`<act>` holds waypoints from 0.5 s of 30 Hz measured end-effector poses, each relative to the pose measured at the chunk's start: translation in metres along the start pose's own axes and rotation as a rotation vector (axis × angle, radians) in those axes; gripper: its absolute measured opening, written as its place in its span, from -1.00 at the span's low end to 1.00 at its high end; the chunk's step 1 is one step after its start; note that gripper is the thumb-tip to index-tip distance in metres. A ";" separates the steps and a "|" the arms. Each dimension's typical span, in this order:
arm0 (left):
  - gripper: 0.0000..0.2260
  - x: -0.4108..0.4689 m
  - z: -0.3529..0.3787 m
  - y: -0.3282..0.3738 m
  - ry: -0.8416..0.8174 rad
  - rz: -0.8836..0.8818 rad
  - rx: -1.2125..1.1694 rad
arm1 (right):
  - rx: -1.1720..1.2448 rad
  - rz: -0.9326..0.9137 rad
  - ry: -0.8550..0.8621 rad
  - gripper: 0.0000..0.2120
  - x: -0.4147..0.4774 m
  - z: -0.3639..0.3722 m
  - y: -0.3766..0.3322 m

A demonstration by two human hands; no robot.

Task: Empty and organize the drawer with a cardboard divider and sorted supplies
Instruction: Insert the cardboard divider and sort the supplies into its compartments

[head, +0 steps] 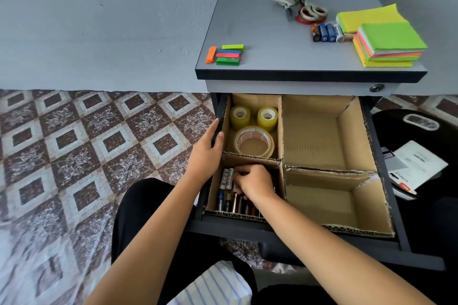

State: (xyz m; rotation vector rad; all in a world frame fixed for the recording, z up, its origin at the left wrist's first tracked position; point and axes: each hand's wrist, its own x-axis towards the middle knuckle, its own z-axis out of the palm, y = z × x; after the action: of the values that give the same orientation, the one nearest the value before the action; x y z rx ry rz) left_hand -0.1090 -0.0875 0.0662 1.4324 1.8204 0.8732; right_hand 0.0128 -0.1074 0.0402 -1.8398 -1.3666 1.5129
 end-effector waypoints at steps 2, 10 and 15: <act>-0.59 0.001 0.000 -0.001 -0.001 0.003 0.003 | -0.070 -0.054 -0.018 -0.69 0.001 0.001 0.003; -0.59 0.001 0.000 -0.002 -0.009 0.008 0.011 | -0.089 -0.097 -0.026 -0.73 -0.002 0.001 0.002; -0.59 0.003 0.001 -0.004 -0.014 0.001 0.035 | -0.064 -0.090 -0.059 -0.84 -0.012 -0.008 -0.006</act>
State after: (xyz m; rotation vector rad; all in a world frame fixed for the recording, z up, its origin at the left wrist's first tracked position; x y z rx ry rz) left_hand -0.1109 -0.0856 0.0628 1.4579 1.8332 0.8333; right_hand 0.0186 -0.1133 0.0537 -1.7583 -1.5207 1.5055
